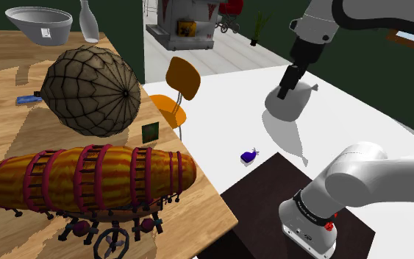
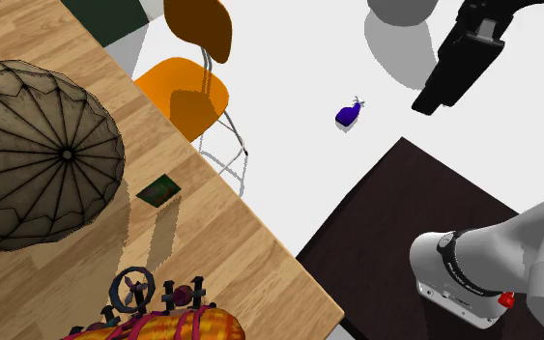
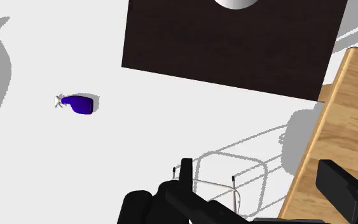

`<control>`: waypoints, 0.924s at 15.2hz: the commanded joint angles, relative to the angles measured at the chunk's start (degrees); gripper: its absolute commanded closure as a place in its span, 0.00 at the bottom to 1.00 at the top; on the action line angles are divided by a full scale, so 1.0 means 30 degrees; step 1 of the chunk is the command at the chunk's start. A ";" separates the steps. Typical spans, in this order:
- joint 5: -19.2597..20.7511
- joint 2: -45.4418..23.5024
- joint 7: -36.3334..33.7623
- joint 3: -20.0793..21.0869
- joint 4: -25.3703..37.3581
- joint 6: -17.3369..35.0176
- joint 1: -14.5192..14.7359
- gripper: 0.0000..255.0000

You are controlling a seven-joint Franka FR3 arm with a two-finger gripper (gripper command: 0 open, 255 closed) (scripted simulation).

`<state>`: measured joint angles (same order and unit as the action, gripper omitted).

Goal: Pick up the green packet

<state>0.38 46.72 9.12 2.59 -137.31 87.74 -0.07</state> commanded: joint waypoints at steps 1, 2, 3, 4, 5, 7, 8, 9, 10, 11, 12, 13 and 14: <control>0.0000 0.0000 0.0000 0.0000 0.0000 0.0000 0.0000 0.00; 0.0051 -0.0641 0.0435 -0.0014 0.0097 0.0580 0.0195 0.00; 0.0097 -0.1289 0.0865 -0.0023 0.0218 0.1145 0.0391 0.00; 0.0140 -0.1943 0.1290 -0.0025 0.0362 0.1694 0.0585 0.00; 0.0179 -0.2601 0.1710 -0.0023 0.0528 0.2225 0.0780 0.00; 0.0245 -0.3926 0.2540 0.0007 0.0922 0.3233 0.1157 0.00; 0.0272 -0.4590 0.2951 0.0036 0.1149 0.3709 0.1338 0.00; 0.0296 -0.5253 0.3358 0.0074 0.1394 0.4167 0.1514 0.00; 0.0320 -0.5914 0.3760 0.0118 0.1657 0.4605 0.1689 0.00; 0.0342 -0.6573 0.4157 0.0171 0.1937 0.5024 0.1861 0.00; 0.0364 -0.7229 0.4550 0.0232 0.2233 0.5424 0.2029 0.00; 0.0388 -0.7881 0.4937 0.0298 0.2544 0.5805 0.2196 0.00; 0.0413 -0.8528 0.5320 0.0373 0.2870 0.6167 0.2359 0.00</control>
<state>1.57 22.66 23.80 3.50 -129.61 105.44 6.46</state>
